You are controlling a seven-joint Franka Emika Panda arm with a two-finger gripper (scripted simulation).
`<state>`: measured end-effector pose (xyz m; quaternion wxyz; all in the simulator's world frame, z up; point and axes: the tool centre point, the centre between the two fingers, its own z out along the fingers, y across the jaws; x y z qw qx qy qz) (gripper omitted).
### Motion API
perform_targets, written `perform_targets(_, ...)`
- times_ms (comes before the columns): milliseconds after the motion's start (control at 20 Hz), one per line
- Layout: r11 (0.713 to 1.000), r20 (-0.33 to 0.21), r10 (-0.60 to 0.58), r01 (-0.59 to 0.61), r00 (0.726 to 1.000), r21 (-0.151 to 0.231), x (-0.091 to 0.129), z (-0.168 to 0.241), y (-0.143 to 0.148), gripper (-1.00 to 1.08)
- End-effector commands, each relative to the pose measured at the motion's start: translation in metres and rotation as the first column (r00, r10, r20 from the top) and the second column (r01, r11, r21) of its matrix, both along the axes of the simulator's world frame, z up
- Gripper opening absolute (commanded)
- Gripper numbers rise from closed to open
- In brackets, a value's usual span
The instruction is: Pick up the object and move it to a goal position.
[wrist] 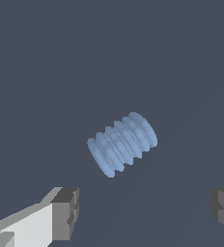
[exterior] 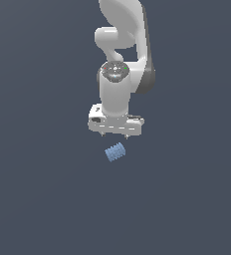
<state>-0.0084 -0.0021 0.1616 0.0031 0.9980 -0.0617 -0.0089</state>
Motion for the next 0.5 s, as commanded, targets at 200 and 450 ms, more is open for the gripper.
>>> perform_targets(200,0.989,0.002,-0.149,0.149,0.989,0.002,0.003,-0.009,0.001,1.00)
perform_targets(450,0.959,0.004,-0.284,0.284,0.959,0.003,0.005,-0.018,0.001,1.00)
